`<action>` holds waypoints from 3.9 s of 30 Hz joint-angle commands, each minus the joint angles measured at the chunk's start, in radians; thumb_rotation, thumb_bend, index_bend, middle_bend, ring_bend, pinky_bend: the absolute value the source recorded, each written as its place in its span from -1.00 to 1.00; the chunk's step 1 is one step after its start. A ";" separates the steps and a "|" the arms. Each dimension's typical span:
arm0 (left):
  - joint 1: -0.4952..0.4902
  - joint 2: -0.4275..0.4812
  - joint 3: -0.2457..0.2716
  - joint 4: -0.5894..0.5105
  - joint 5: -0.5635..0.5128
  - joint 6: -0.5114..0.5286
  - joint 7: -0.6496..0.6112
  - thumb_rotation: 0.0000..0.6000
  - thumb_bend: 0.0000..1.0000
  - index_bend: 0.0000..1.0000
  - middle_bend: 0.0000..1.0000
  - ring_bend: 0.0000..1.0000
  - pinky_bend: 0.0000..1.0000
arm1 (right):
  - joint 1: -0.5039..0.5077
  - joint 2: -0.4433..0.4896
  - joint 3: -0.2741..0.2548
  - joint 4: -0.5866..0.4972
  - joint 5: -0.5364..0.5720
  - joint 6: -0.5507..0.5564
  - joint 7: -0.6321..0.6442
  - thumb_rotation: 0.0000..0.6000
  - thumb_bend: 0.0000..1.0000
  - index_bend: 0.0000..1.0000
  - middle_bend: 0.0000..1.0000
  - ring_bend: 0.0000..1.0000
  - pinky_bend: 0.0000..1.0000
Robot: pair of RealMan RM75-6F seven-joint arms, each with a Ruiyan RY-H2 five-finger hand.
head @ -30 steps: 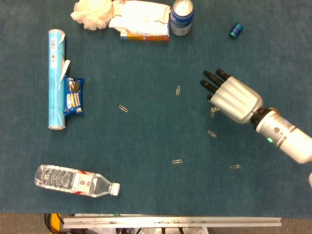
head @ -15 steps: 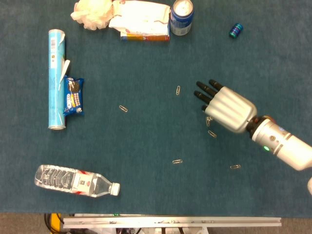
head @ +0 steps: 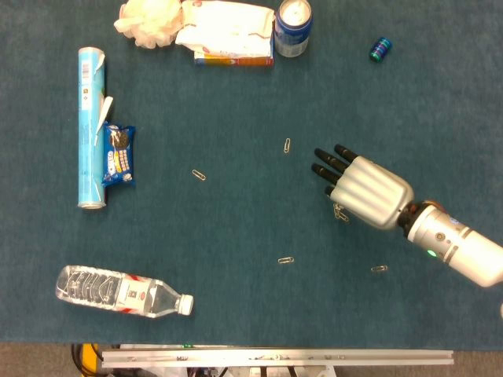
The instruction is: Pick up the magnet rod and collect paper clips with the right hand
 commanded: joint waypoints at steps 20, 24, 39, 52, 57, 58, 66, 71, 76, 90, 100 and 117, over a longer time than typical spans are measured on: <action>0.003 -0.004 -0.007 0.010 -0.006 -0.018 0.002 1.00 -0.40 -0.01 -0.12 -0.16 0.31 | -0.030 0.042 -0.035 -0.041 -0.053 0.005 0.037 1.00 -0.46 0.20 -0.62 -0.85 -0.62; 0.003 -0.006 -0.007 0.009 -0.004 -0.018 0.008 1.00 -0.40 -0.01 -0.12 -0.16 0.32 | -0.041 0.073 -0.050 -0.070 -0.085 0.019 0.053 1.00 -0.46 0.20 -0.62 -0.85 -0.62; 0.002 -0.006 -0.013 -0.012 -0.008 -0.015 0.052 1.00 -0.40 -0.01 -0.12 -0.16 0.32 | -0.094 0.132 -0.107 -0.113 -0.182 0.050 0.072 1.00 -0.46 0.20 -0.62 -0.85 -0.62; -0.001 -0.012 -0.015 -0.017 -0.010 -0.021 0.066 1.00 -0.40 -0.01 -0.12 -0.16 0.32 | -0.137 0.159 -0.142 -0.118 -0.248 0.063 0.105 1.00 -0.46 0.20 -0.62 -0.85 -0.62; -0.002 -0.016 -0.015 -0.019 -0.008 -0.022 0.068 1.00 -0.40 -0.01 -0.12 -0.16 0.31 | -0.152 0.171 -0.155 -0.125 -0.276 0.071 0.115 1.00 -0.46 0.20 -0.62 -0.85 -0.62; -0.003 -0.017 -0.016 -0.019 -0.008 -0.022 0.067 1.00 -0.40 -0.01 -0.12 -0.16 0.31 | -0.155 0.174 -0.157 -0.126 -0.282 0.072 0.117 1.00 -0.46 0.20 -0.62 -0.85 -0.62; -0.006 -0.019 -0.016 -0.020 -0.008 -0.026 0.074 1.00 -0.40 -0.01 -0.12 -0.16 0.31 | -0.176 0.182 -0.164 -0.121 -0.299 0.071 0.131 1.00 -0.44 0.20 -0.62 -0.85 -0.62; -0.006 -0.020 -0.016 -0.020 -0.010 -0.028 0.074 1.00 -0.40 -0.01 -0.12 -0.16 0.32 | -0.183 0.180 -0.162 -0.112 -0.298 0.058 0.140 1.00 -0.44 0.20 -0.62 -0.85 -0.62; -0.006 -0.021 -0.016 -0.016 -0.011 -0.031 0.070 1.00 -0.40 -0.01 -0.12 -0.16 0.31 | -0.187 0.179 -0.159 -0.109 -0.294 0.041 0.144 1.00 -0.44 0.20 -0.62 -0.85 -0.62; -0.007 -0.021 -0.016 -0.018 -0.008 -0.031 0.071 1.00 -0.40 -0.01 -0.12 -0.16 0.32 | -0.220 0.191 -0.116 -0.093 -0.284 0.094 0.154 1.00 -0.44 0.20 -0.62 -0.85 -0.62; -0.011 -0.022 -0.015 -0.021 -0.007 -0.036 0.082 1.00 -0.40 -0.01 -0.12 -0.16 0.32 | -0.254 0.179 -0.047 -0.038 -0.205 0.145 0.147 1.00 -0.44 0.20 -0.62 -0.85 -0.62; -0.015 -0.025 -0.012 -0.027 -0.005 -0.042 0.095 1.00 -0.40 -0.01 -0.12 -0.16 0.32 | -0.274 0.150 -0.002 0.009 -0.020 0.093 0.041 1.00 -0.64 -0.06 -0.62 -0.85 -0.62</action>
